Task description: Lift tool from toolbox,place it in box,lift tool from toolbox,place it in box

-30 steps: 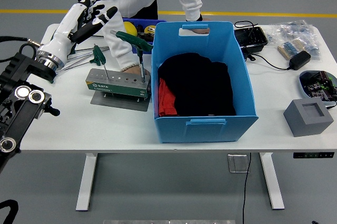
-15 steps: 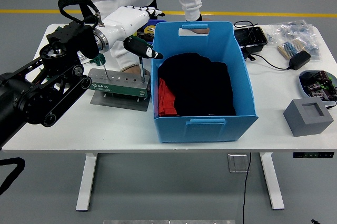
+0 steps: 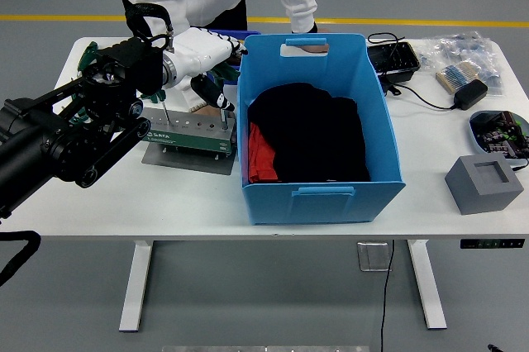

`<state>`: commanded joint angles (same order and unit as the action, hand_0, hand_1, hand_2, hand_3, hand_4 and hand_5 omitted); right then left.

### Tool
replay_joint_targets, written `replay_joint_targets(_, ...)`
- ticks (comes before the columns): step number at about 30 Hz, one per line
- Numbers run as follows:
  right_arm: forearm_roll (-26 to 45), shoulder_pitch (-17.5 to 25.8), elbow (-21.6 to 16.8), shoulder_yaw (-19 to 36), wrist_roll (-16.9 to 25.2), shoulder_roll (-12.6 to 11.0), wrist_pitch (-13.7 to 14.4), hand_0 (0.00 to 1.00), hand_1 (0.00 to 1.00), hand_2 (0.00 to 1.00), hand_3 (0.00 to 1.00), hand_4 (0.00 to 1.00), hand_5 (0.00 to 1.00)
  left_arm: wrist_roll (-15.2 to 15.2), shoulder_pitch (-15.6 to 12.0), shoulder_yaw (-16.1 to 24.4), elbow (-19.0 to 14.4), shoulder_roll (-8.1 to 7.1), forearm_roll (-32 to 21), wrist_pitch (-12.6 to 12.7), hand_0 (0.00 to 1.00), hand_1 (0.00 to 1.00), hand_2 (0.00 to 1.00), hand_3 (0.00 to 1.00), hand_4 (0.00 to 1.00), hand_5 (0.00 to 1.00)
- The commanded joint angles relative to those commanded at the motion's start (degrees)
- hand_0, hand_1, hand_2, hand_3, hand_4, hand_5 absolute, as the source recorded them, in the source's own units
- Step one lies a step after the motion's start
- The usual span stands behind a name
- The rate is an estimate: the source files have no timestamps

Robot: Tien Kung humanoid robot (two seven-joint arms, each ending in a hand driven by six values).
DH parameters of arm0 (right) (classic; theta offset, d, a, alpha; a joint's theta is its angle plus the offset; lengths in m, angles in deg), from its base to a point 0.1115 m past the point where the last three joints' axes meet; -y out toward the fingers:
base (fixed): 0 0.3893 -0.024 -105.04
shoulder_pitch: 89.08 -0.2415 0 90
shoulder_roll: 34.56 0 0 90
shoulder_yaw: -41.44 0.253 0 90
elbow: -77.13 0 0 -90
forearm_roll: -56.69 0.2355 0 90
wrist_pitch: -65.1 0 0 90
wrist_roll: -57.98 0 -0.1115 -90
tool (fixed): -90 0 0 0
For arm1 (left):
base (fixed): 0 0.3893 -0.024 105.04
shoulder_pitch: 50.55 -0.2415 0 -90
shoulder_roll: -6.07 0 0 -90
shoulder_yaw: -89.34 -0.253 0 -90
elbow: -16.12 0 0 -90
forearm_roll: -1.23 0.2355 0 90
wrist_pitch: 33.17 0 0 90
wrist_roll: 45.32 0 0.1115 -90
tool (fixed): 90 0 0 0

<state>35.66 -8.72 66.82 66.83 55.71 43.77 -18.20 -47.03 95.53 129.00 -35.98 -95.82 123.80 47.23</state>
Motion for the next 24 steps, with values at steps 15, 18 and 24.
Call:
replay_joint_targets(15,0.12,0.21,0.0,-0.1,-0.05,0.05,0.05,0.693,0.681,0.734,0.583,0.792,0.723,2.36,2.74,-4.58,6.42,0.12,-1.88,3.33,0.717,0.585,0.612,0.624,0.998,0.463)
replay_joint_targets(18,0.09,0.27,0.0,-0.09,-0.06,0.07,0.09,0.693,0.682,0.734,0.583,0.792,0.723,2.06,2.99,-4.92,7.19,0.12,-2.82,3.13,0.683,0.534,0.536,0.555,0.998,0.52)
replay_joint_targets(24,0.28,0.29,0.0,-0.37,-0.03,0.04,0.09,0.693,0.682,0.734,0.583,0.792,0.723,1.76,3.07,-4.99,8.58,0.21,-3.97,2.74,0.669,0.519,0.488,0.513,0.998,0.533)
